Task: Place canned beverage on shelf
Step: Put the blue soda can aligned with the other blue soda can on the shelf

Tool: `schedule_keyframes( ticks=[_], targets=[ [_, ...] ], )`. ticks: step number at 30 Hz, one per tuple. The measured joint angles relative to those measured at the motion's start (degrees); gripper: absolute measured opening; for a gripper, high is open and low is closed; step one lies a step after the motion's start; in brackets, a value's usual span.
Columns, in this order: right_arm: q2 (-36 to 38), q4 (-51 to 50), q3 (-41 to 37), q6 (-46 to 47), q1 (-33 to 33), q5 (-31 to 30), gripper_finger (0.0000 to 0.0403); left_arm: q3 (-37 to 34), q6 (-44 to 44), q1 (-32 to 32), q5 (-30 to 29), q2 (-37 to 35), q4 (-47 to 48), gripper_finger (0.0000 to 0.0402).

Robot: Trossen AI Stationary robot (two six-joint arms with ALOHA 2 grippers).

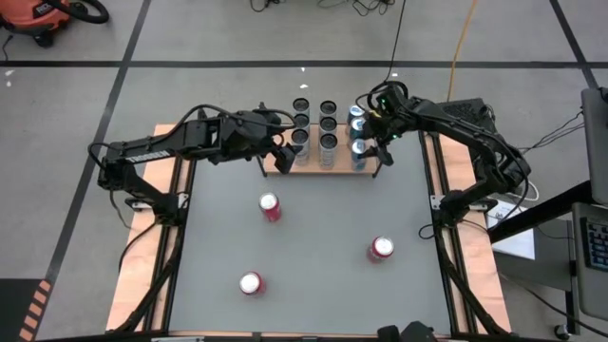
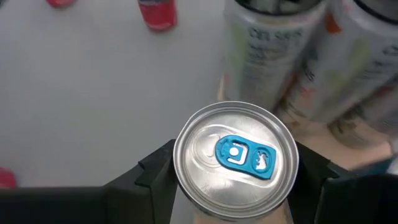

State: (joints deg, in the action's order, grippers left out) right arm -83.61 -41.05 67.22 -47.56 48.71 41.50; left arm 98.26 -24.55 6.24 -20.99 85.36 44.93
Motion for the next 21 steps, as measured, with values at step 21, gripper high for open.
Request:
schedule_keyframes(
  ticks=[21],
  targets=[
    [0.0, 0.0, 0.0, -2.7, 0.0, -2.5, 0.0193, 0.0, 1.5, 0.0, 0.6, 0.0, 0.0, 0.0363]
  ],
)
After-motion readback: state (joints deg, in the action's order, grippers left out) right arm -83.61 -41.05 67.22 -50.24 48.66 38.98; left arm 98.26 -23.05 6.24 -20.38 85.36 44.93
